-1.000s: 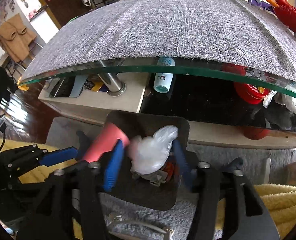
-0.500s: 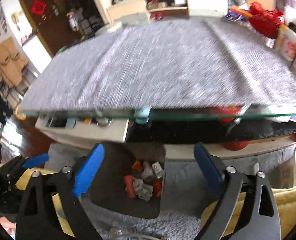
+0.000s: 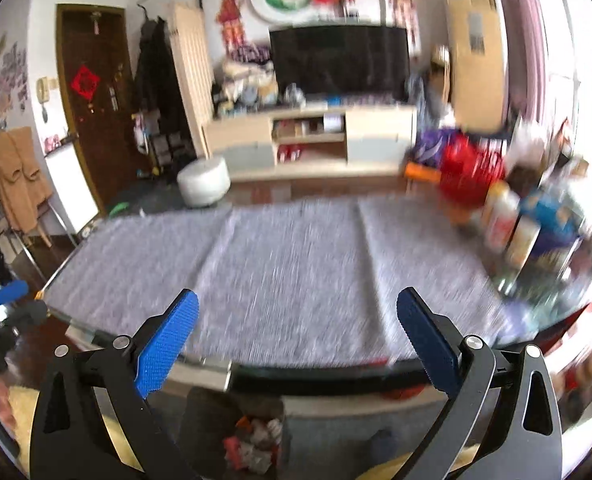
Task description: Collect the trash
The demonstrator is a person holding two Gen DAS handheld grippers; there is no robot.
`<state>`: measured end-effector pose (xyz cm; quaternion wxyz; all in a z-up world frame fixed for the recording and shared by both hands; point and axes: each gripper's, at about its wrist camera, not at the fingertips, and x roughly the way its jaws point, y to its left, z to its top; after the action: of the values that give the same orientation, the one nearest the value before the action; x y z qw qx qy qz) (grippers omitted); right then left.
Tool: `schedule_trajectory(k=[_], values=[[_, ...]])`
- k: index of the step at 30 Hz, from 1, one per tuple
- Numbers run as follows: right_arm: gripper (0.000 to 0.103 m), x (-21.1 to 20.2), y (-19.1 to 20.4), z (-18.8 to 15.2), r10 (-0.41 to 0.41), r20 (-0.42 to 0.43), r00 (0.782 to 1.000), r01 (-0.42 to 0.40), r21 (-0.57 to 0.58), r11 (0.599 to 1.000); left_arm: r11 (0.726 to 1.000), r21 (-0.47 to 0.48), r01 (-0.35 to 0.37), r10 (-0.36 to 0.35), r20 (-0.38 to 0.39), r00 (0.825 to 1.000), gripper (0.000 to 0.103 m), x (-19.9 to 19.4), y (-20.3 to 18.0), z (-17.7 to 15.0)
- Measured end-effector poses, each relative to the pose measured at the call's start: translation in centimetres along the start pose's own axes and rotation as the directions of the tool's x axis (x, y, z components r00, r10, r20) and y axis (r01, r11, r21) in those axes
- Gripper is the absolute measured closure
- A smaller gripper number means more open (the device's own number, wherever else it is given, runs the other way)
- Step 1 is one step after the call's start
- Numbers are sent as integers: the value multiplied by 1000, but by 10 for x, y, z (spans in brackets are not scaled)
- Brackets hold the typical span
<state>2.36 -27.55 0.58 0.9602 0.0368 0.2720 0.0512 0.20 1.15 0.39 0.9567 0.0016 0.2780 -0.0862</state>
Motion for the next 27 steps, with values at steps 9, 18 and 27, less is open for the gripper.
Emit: schedule_trajectory(k=[9,18,27], values=[[3,-69,1,25,-81,180,980,79,21,997,996,-57,-65,75,187,980,8,-58,-11,36],[3,-77,3,9,-98,148,984,95,26,995,997,-16,-81,82,158,984,8,-57,-29,21],[3,-75,15,4,-107,139,984,107,11,994,995,16,-96,92,157,983,8,-57,-42,12]])
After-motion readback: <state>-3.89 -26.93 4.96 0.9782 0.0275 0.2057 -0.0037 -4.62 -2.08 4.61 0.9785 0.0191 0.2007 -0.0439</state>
